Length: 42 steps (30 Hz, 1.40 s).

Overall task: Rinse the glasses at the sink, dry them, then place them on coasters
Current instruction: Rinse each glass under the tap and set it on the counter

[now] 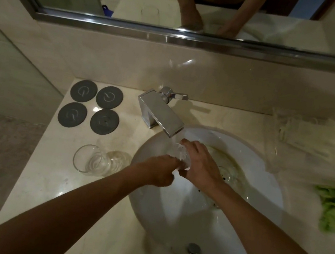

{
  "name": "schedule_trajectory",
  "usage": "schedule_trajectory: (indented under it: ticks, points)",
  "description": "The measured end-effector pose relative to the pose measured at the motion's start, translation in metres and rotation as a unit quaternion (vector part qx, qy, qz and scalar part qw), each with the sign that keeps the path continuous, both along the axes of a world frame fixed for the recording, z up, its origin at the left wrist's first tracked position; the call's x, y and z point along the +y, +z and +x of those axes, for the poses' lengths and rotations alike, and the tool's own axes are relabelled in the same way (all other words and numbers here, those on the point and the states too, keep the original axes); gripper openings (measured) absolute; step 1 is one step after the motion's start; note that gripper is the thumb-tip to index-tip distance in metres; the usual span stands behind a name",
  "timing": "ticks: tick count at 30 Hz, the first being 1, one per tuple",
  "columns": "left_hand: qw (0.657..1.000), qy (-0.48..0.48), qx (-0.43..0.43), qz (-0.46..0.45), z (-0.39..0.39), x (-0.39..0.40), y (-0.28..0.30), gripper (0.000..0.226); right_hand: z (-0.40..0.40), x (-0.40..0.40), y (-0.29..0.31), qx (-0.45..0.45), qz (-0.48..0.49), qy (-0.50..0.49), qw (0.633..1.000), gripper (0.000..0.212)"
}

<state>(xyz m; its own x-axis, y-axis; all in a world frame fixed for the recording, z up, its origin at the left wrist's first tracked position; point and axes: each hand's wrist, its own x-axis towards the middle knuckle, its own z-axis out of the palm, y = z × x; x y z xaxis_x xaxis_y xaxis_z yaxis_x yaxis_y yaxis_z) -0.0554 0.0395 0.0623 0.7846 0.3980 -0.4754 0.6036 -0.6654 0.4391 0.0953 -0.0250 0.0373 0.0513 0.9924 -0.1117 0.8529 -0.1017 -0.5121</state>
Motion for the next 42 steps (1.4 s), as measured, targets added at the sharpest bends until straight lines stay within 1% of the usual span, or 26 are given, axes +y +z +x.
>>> schedule_trajectory:
  ticks: [1, 2, 3, 4, 6, 7, 8, 9, 10, 11, 12, 15, 19, 23, 25, 27, 29, 31, 32, 33, 35, 36, 37, 39, 40, 42]
  points:
    - [0.992, 0.067, -0.060, -0.093, 0.002, 0.000, 0.002, 0.053, -0.001, 0.000, 0.000, 0.005, 0.000, -0.005, 1.000, 0.092]
    - [0.976, 0.109, -0.113, -0.151, 0.002, -0.002, 0.006, 0.051, -0.002, -0.001, 0.000, 0.008, -0.002, -0.012, 1.000, 0.092]
    - [0.966, 0.125, -0.145, -0.173, 0.001, -0.003, 0.005, 0.053, -0.003, -0.002, 0.001, 0.007, -0.004, -0.021, 1.000, 0.092]
    - [0.965, 0.119, -0.159, -0.170, -0.002, -0.004, 0.004, 0.057, -0.004, -0.002, 0.001, 0.005, -0.009, -0.028, 1.000, 0.091]
    - [0.984, 0.072, -0.128, -0.103, -0.011, -0.003, -0.003, 0.063, -0.003, -0.002, 0.002, 0.000, -0.020, -0.027, 0.999, 0.091]
    - [0.996, 0.026, -0.083, -0.029, -0.015, 0.000, -0.007, 0.063, -0.003, -0.001, 0.002, -0.007, -0.027, -0.018, 0.999, 0.091]
    - [0.997, -0.034, -0.029, 0.068, -0.020, 0.003, -0.010, 0.060, -0.002, -0.001, 0.002, -0.017, -0.033, -0.004, 0.999, 0.091]
    - [0.982, -0.103, 0.007, 0.155, -0.023, 0.008, -0.013, 0.055, -0.002, 0.000, 0.003, -0.025, -0.037, 0.008, 0.999, 0.091]
    - [0.964, -0.159, 0.016, 0.214, -0.025, 0.011, -0.015, 0.051, -0.001, 0.001, 0.004, -0.027, -0.040, 0.013, 0.999, 0.091]
    - [0.955, -0.175, 0.006, 0.239, -0.027, 0.014, -0.018, 0.048, 0.000, 0.002, 0.005, -0.019, -0.045, 0.009, 0.999, 0.091]
    - [0.955, -0.162, -0.015, 0.247, -0.027, 0.017, -0.019, 0.044, 0.000, 0.004, 0.007, 0.001, -0.051, -0.001, 0.999, 0.091]
    - [0.966, -0.126, -0.087, 0.210, -0.025, 0.024, -0.024, 0.033, 0.002, 0.007, 0.010, 0.084, -0.069, -0.032, 0.993, 0.091]
    - [0.974, -0.086, -0.118, 0.172, -0.025, 0.029, -0.024, 0.034, -0.002, 0.003, 0.008, 0.159, -0.052, -0.065, 0.984, 0.096]
    - [0.963, -0.045, -0.157, 0.213, -0.017, 0.024, -0.015, 0.021, -0.023, -0.003, 0.001, 0.160, 0.003, -0.132, 0.978, 0.099]
    - [0.957, -0.028, -0.181, 0.227, -0.012, 0.019, -0.007, 0.016, -0.030, -0.004, -0.001, 0.168, 0.032, -0.171, 0.970, 0.094]
    - [0.959, 0.011, -0.215, 0.184, -0.011, 0.014, -0.001, 0.012, -0.029, -0.003, 0.001, 0.177, 0.053, -0.180, 0.966, 0.086]
    - [0.964, 0.043, -0.235, 0.114, -0.012, 0.011, -0.001, 0.019, -0.023, -0.001, 0.004, 0.190, 0.039, -0.152, 0.969, 0.085]
    - [0.971, 0.015, -0.218, 0.095, -0.017, 0.013, -0.002, 0.039, -0.016, 0.001, 0.006, 0.183, 0.014, -0.119, 0.976, 0.086]
    - [0.973, -0.028, -0.204, 0.109, -0.020, 0.018, -0.003, 0.046, -0.013, 0.002, 0.006, 0.173, 0.002, -0.108, 0.979, 0.087]
    - [0.969, -0.088, -0.185, 0.140, -0.023, 0.024, -0.003, 0.048, -0.010, 0.003, 0.007, 0.168, -0.011, -0.098, 0.981, 0.088]
    - [0.942, -0.205, -0.149, 0.222, -0.025, 0.040, -0.003, 0.038, -0.004, 0.005, 0.010, 0.177, -0.035, -0.077, 0.981, 0.089]
    - [0.930, -0.240, -0.130, 0.246, -0.024, 0.047, -0.001, 0.032, -0.002, 0.005, 0.010, 0.181, -0.038, -0.068, 0.980, 0.088]
    - [0.928, -0.256, -0.101, 0.252, -0.020, 0.050, 0.002, 0.031, 0.001, 0.005, 0.011, 0.185, -0.037, -0.060, 0.980, 0.086]
    - [0.946, -0.236, -0.035, 0.221, -0.011, 0.046, 0.006, 0.038, 0.005, 0.005, 0.012, 0.198, -0.026, -0.060, 0.978, 0.085]
    - [0.961, -0.201, -0.019, 0.189, -0.007, 0.040, 0.008, 0.039, 0.006, 0.005, 0.013, 0.202, -0.020, -0.063, 0.977, 0.086]
    - [0.991, -0.088, -0.028, 0.093, -0.001, 0.027, 0.009, 0.040, 0.006, 0.005, 0.013, 0.199, -0.010, -0.072, 0.977, 0.089]
